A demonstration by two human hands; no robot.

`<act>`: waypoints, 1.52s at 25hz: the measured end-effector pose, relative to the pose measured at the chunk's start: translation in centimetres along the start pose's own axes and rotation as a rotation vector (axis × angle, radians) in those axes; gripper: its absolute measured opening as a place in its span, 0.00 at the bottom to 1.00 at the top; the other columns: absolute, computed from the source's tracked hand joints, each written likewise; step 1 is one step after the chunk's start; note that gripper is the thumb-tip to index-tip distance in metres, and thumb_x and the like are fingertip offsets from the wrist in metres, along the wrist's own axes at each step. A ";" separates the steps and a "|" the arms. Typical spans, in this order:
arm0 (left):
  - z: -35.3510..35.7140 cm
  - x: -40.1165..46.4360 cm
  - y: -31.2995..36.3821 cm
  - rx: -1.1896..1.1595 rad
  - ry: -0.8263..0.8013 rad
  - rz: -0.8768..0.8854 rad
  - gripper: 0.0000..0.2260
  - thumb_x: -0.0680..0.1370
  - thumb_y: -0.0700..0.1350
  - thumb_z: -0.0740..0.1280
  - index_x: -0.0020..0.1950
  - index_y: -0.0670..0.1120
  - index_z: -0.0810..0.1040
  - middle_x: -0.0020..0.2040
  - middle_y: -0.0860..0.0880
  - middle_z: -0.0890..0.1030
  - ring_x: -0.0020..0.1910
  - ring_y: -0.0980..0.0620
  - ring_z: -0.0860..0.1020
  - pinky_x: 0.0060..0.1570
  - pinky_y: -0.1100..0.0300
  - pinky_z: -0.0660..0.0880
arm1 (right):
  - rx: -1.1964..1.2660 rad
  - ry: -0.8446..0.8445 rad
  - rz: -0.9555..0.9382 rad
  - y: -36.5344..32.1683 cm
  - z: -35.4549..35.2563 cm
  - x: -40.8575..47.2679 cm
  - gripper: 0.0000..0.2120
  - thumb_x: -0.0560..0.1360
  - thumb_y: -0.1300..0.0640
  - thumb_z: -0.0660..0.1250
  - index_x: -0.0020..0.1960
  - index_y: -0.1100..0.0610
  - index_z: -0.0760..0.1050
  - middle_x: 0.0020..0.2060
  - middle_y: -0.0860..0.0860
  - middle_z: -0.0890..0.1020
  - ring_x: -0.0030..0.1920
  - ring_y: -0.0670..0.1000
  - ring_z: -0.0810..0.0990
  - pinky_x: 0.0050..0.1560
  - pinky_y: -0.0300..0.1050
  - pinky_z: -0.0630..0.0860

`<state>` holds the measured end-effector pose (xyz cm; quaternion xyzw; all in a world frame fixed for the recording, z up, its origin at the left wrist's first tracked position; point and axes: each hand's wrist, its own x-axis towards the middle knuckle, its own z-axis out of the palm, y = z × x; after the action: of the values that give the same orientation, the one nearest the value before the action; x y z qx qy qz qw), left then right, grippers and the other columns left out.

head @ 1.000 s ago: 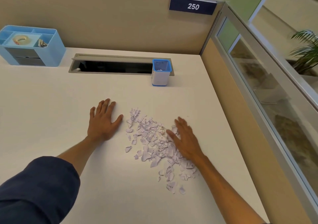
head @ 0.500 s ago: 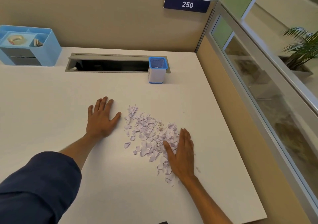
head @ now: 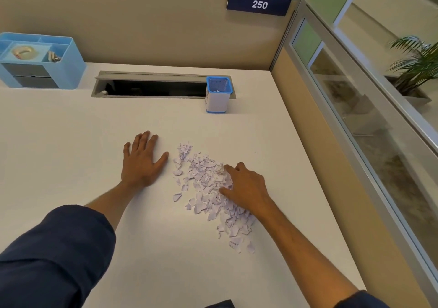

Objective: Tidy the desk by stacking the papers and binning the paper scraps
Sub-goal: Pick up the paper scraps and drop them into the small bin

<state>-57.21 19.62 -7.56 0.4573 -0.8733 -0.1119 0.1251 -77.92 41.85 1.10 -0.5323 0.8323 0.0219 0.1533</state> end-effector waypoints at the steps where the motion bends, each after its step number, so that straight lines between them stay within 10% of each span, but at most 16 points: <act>1: 0.0 0.0 0.0 0.000 -0.001 -0.001 0.32 0.77 0.66 0.50 0.76 0.49 0.62 0.79 0.48 0.59 0.78 0.47 0.53 0.75 0.44 0.49 | 0.005 0.007 -0.027 -0.3 0.0 0.4 0.26 0.77 0.43 0.62 0.72 0.50 0.65 0.61 0.53 0.73 0.54 0.55 0.78 0.50 0.46 0.72; 5: 0.1 0.0 0.0 0.007 0.000 -0.003 0.32 0.77 0.65 0.50 0.76 0.49 0.62 0.79 0.47 0.59 0.78 0.47 0.54 0.75 0.43 0.50 | 0.021 0.093 -0.072 -1.1 0.5 1.4 0.09 0.79 0.57 0.61 0.55 0.59 0.78 0.50 0.55 0.79 0.47 0.54 0.79 0.43 0.44 0.71; 13: 0.0 0.0 0.0 0.010 0.003 0.002 0.32 0.77 0.65 0.50 0.76 0.49 0.62 0.79 0.48 0.59 0.78 0.47 0.54 0.74 0.43 0.50 | 0.093 0.121 -0.130 0.0 1.0 2.2 0.11 0.76 0.65 0.64 0.36 0.63 0.77 0.32 0.54 0.79 0.32 0.52 0.75 0.36 0.45 0.74; 19: -0.1 -0.1 0.2 0.003 -0.004 -0.007 0.33 0.77 0.66 0.49 0.77 0.49 0.61 0.79 0.48 0.59 0.78 0.48 0.52 0.75 0.44 0.49 | 0.691 0.137 0.008 2.4 -1.7 2.2 0.07 0.72 0.59 0.73 0.48 0.59 0.85 0.42 0.50 0.86 0.38 0.44 0.83 0.40 0.30 0.74; 26: -0.1 -0.1 0.3 0.009 0.001 -0.001 0.33 0.77 0.66 0.49 0.77 0.49 0.62 0.79 0.48 0.59 0.78 0.47 0.54 0.75 0.44 0.50 | 1.338 0.179 0.162 3.7 -5.5 5.3 0.09 0.69 0.64 0.76 0.49 0.63 0.83 0.40 0.54 0.85 0.37 0.46 0.81 0.41 0.34 0.78; 38: -0.2 -0.2 0.5 0.025 0.008 -0.016 0.32 0.77 0.66 0.48 0.77 0.50 0.61 0.79 0.49 0.59 0.78 0.48 0.53 0.75 0.45 0.48 | 1.371 0.434 0.194 2.7 -12.3 17.8 0.13 0.69 0.62 0.76 0.52 0.64 0.82 0.44 0.56 0.84 0.40 0.50 0.82 0.41 0.35 0.79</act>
<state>-57.42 20.04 -7.21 0.4662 -0.8705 -0.1003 0.1218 -90.06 24.94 7.50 -0.2327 0.7138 -0.5976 0.2814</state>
